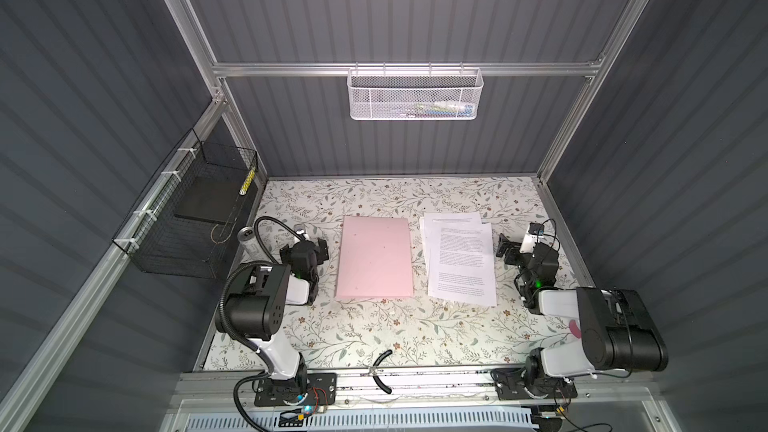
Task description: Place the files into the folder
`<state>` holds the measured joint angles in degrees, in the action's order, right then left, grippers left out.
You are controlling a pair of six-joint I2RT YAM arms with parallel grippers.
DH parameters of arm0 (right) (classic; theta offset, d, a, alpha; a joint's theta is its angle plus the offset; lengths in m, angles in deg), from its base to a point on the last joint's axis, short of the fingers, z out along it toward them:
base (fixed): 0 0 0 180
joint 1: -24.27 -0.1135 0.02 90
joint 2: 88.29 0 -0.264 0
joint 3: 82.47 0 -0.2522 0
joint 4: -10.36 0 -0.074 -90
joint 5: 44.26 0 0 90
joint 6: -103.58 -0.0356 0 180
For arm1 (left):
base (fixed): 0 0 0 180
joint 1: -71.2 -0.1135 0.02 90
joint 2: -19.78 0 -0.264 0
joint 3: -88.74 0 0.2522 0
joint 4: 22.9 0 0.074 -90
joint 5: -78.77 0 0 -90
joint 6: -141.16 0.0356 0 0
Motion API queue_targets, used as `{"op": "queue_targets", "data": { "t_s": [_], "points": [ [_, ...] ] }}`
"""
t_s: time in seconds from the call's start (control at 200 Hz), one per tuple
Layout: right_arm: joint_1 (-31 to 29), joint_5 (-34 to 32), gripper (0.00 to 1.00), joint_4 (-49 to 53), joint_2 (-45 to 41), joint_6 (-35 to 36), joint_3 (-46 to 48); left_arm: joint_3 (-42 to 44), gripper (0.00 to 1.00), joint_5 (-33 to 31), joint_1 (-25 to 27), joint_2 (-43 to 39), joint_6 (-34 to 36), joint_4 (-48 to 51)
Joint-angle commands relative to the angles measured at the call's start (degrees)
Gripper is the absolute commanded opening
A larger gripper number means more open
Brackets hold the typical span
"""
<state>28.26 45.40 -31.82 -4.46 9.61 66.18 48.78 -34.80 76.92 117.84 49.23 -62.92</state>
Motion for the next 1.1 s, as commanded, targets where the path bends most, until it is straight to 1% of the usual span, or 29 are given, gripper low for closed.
{"op": "queue_targets", "data": {
  "t_s": [0.0,1.091],
  "points": [
    [0.05,0.38,0.99,0.04,-0.34,0.36,-1.05,0.42,1.00,-0.42,0.35,0.38,0.00,-1.15],
    [0.05,0.58,0.99,0.49,-0.33,0.46,-1.24,0.43,1.00,-0.42,0.35,0.29,0.00,-1.14]
  ]
}}
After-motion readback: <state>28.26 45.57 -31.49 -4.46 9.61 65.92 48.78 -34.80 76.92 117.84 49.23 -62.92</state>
